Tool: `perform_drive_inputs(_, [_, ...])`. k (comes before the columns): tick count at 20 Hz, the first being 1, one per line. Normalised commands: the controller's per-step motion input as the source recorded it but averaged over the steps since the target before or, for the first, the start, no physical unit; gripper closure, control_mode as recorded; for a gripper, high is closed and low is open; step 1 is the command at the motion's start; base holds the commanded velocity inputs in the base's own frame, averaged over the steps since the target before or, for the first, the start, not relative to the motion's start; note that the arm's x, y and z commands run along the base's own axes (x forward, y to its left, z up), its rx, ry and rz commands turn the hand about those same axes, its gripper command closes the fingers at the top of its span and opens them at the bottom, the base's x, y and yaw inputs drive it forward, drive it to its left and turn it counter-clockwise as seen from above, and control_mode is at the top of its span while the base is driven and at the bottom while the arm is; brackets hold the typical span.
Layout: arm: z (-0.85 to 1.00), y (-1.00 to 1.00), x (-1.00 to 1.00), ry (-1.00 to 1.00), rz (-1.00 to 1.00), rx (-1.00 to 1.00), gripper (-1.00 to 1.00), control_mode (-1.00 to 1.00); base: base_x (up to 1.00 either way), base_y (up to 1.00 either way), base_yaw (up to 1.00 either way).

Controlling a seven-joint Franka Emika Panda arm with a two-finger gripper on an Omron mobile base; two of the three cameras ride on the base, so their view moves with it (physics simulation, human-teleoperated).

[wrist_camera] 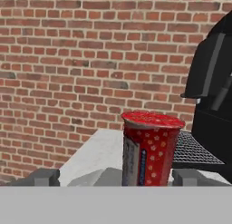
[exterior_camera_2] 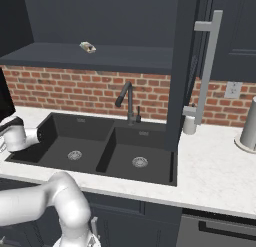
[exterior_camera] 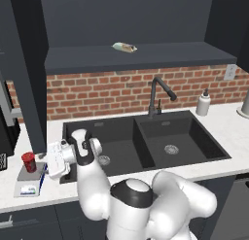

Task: Pick the yogurt and place it on the digital scale for weighing, and close the cabinet.

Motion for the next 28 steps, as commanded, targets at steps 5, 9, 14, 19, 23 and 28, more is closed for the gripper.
perform_drive_inputs(5, [0.28, -0.41, -0.59, -0.33, 0.0, 0.02, -1.0, -1.0, 0.0, 0.0, 0.0])
perform_drive_inputs(9, [0.51, -0.52, -0.51, -0.31, -0.02, 0.05, -1.0, -1.0, 0.0, 0.0, 0.0])
perform_drive_inputs(14, [0.67, -0.62, -0.38, -0.25, -0.07, 0.06, -1.0, -1.0, 0.0, 0.0, 0.0])
perform_drive_inputs(19, [0.71, -0.56, -0.35, -0.21, -0.09, 0.07, -1.0, -1.0, 0.0, 0.0, 0.0])
perform_drive_inputs(23, [0.74, -0.47, -0.3, -0.2, -0.16, 0.11, -1.0, -1.0, 0.0, 0.0, 0.0])
perform_drive_inputs(28, [0.79, -0.59, -0.29, -0.19, -0.14, 0.09, -1.0, -1.0, 0.0, 0.0, 0.0])
